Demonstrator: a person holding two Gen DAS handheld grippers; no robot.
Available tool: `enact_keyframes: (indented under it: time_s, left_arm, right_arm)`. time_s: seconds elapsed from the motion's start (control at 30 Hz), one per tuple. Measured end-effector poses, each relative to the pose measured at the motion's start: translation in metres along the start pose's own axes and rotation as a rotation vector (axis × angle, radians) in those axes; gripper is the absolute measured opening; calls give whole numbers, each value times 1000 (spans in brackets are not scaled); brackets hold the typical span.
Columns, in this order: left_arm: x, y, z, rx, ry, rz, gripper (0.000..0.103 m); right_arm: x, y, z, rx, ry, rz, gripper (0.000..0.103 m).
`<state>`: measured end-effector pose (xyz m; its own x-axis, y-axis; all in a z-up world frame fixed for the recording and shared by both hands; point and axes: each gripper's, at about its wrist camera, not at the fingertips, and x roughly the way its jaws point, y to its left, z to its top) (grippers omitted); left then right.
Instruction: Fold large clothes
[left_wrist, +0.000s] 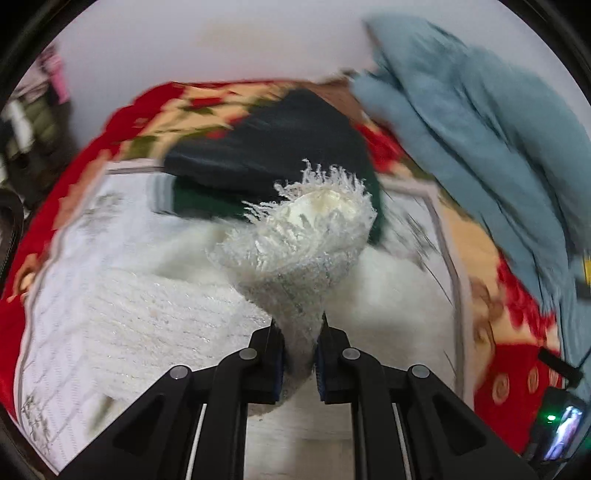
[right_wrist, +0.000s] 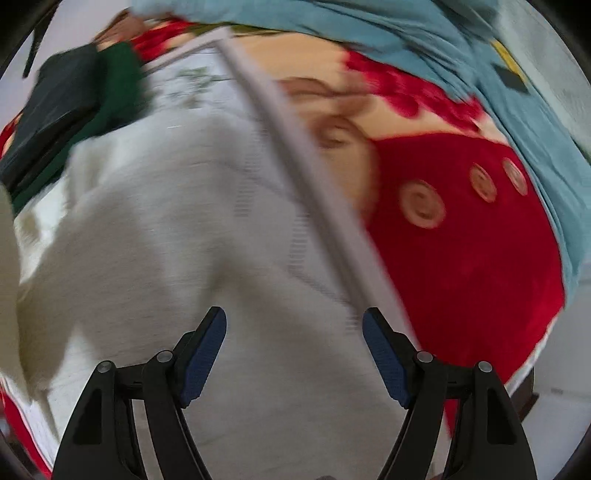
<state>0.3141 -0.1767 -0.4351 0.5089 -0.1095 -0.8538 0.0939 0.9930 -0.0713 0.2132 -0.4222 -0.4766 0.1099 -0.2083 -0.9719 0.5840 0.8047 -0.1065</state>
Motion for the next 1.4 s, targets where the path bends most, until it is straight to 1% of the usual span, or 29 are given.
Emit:
enact_keyframes:
  time_s: [0.07,0.17,0.23,0.3,0.33,0.37,0.4,0.43,0.47,0.5,0.6,0.63,0.73,0.83,0.87,0.93,0.97,1.0,1.03,1.07,1.1,1.13,1.17,1.2,1.27,1.3,1.4]
  left_arm:
    - [19,-27,-10,60,43,4,10]
    - [43,-49,-27,122,101,31,10]
    - [53,-55,-35,133,131,46,11]
    - [58,-55,-38,130,156,50,18]
    - [57,-54,-37,118,157,40,19]
    - [56,-53,-34,114,150,31,22]
    - [54,-51,-33,116,143,31,37]
    - [52,-49,-31,119,138,22,49]
    - [49,-48,-29,116,140,-7,78]
    - [46,-46,-27,113,139,-20,88]
    - [32,-30,-19,94,116,-13,88]
    - [29,-22,-17,85,116,-6,88]
    - [12,20,-11,31,105,37,88]
    - [2,68,-10,-33,99,135,88]
    - [0,89,-11,-56,98,193,88]
    - [0,118,-14,-83,94,266,88]
    - [5,133,-16,-88,99,310,88]
    - [10,146,-18,-92,108,351,88]
    - [18,161,-21,-101,118,394,88]
    - [25,171,-23,-113,131,418,88]
    - [31,181,-25,-124,144,433,88]
    - [37,190,-26,-134,154,444,88]
    - [44,197,-28,-147,161,453,88]
    - [50,202,-29,-158,167,455,88]
    - [60,209,-30,-172,177,451,88]
    - [65,212,-31,-176,182,444,88]
    - [83,216,-35,-181,212,416,88]
  right_arm:
    - [8,-24,2,39,17,-6,78]
    - [18,-49,2,85,44,2,78]
    - [22,-61,0,102,56,12,78]
    - [25,-72,-1,119,71,38,78]
    - [23,-74,-5,125,76,48,78]
    - [25,-78,-4,131,83,61,78]
    - [24,-83,-5,138,90,76,78]
    - [23,-85,-5,141,92,90,78]
    - [22,-88,-5,144,93,108,78]
    - [20,-90,-6,146,96,124,78]
    - [13,-90,-6,157,105,207,78]
    - [9,-87,-5,160,107,248,78]
    - [-1,-65,4,147,101,410,78]
    - [-2,-29,20,110,97,544,78]
    - [1,-13,29,97,97,583,78]
    - [8,16,45,65,105,620,78]
    - [15,35,55,28,115,643,78]
    - [23,52,62,-7,129,647,78]
    - [33,68,67,-40,147,634,78]
    - [39,80,69,-66,165,621,74]
    - [49,94,71,-108,193,602,56]
    - [55,102,71,-152,204,553,43]
    - [57,108,71,-187,201,518,26]
    - [54,110,69,-211,184,512,21]
    - [40,105,67,-227,134,481,17]
    - [30,98,68,-219,93,450,6]
    - [22,83,73,-160,38,400,6]
